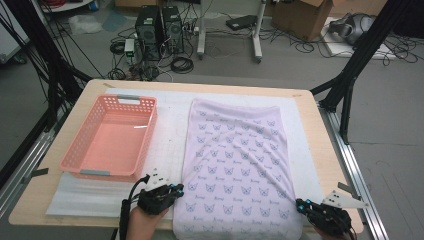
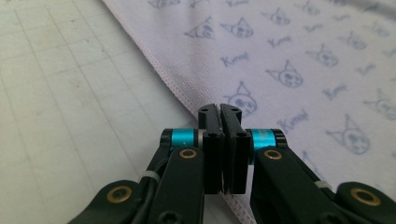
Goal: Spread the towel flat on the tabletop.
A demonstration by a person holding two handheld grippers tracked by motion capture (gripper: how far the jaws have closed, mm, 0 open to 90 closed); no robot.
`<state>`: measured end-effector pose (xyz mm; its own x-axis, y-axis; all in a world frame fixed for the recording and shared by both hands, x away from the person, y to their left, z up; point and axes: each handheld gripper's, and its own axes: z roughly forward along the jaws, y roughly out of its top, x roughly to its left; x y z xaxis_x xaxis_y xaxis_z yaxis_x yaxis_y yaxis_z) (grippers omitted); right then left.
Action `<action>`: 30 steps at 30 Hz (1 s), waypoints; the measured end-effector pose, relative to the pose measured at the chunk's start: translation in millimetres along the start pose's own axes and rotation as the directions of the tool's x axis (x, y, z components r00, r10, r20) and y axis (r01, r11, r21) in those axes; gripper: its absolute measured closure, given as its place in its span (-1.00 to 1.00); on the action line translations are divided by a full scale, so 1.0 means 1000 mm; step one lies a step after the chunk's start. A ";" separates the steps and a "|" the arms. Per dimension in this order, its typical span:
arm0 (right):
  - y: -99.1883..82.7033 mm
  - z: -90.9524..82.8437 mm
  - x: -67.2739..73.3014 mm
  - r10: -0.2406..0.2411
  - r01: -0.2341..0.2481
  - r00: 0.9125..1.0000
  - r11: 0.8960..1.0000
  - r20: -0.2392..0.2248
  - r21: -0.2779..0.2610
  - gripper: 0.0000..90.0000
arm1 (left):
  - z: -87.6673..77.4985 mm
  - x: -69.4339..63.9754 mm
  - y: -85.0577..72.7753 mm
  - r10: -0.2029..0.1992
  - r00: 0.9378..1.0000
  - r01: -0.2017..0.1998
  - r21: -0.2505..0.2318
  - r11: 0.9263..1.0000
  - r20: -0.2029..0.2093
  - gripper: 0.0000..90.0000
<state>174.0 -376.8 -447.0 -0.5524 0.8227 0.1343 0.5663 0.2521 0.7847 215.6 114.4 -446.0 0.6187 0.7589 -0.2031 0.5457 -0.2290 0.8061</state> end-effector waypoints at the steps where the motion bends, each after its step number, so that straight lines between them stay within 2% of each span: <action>1: -0.002 -0.005 0.001 -0.003 0.003 1.000 1.000 -0.011 -0.006 0.93 | -0.004 -0.001 -0.003 -0.003 1.000 0.003 -0.004 1.000 0.012 0.94; 4: -0.008 -0.017 0.004 -0.006 0.006 0.999 1.000 -0.040 -0.014 0.93 | -0.015 -0.004 -0.012 0.000 0.999 0.000 -0.002 1.000 0.040 0.94; 6: -0.012 -0.021 0.007 -0.010 0.010 0.998 1.000 -0.062 0.003 0.93 | -0.019 -0.008 -0.017 0.004 0.998 -0.004 -0.007 1.000 0.062 0.93; 7: -0.014 -0.022 0.007 -0.012 0.013 0.998 1.000 -0.065 0.016 0.87 | -0.020 -0.009 -0.018 0.009 0.998 -0.008 -0.009 1.000 0.067 0.89; 8: -0.015 -0.022 0.007 -0.002 0.004 0.998 1.000 -0.065 0.021 0.76 | -0.020 -0.009 -0.018 0.009 0.998 -0.008 -0.016 1.000 0.069 0.76; 9: -0.015 -0.023 0.007 0.013 -0.013 0.999 1.000 -0.051 0.011 0.54 | -0.018 -0.008 -0.017 0.001 0.997 0.001 -0.024 1.000 0.076 0.51; 11: -0.013 -0.022 0.004 0.040 -0.040 0.999 0.999 -0.024 -0.015 0.45 | -0.016 -0.005 -0.015 -0.022 0.998 0.025 -0.043 0.999 0.067 0.24; 15: -0.007 -0.017 -0.002 0.078 -0.075 0.996 0.995 0.043 -0.069 0.42 | -0.012 0.004 -0.010 -0.050 0.997 0.054 -0.071 0.996 0.064 0.16; 18: -0.002 -0.008 -0.008 0.096 -0.090 0.993 0.993 0.073 -0.079 0.46 | -0.011 0.007 -0.007 -0.048 0.997 0.053 -0.087 0.995 0.068 0.16; 21: 0.003 0.006 -0.011 0.092 -0.087 0.991 0.994 0.095 -0.064 0.53 | -0.010 0.007 -0.005 -0.041 0.997 0.047 -0.093 0.995 0.063 0.16; 23: 0.008 0.017 -0.011 0.088 -0.084 0.993 0.996 0.083 -0.043 0.54 | -0.009 0.007 -0.004 -0.038 0.997 0.044 -0.095 0.994 0.064 0.15; 25: 0.013 0.028 -0.009 0.058 -0.056 0.995 0.998 0.078 -0.020 0.61 | -0.006 0.009 -0.002 -0.038 0.997 0.045 -0.096 0.994 0.069 0.14; 27: 0.018 0.030 -0.008 0.017 -0.018 0.995 1.000 0.099 0.008 0.89 | -0.003 0.011 0.001 -0.036 0.997 0.042 -0.094 0.995 0.070 0.13; 28: 0.020 0.029 -0.009 0.009 -0.011 0.996 1.000 0.093 0.024 0.93 | -0.001 0.012 0.003 -0.037 0.996 0.044 -0.089 0.995 0.075 0.12; 29: 0.021 0.027 -0.009 0.005 -0.010 0.994 0.999 0.111 0.044 0.94 | 0.001 0.013 0.004 -0.035 0.997 0.041 -0.087 0.995 0.075 0.11; 30: 0.021 0.023 -0.008 -0.024 0.015 0.990 0.998 0.138 0.065 0.94 | 0.003 0.014 0.006 -0.035 0.996 0.042 -0.088 0.995 0.078 0.10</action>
<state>204.7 -366.5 -446.1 -0.4760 0.8789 0.0306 0.5963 0.2969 0.7459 229.0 122.0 -445.3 0.6417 0.7163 -0.2741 0.5191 -0.1426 0.8427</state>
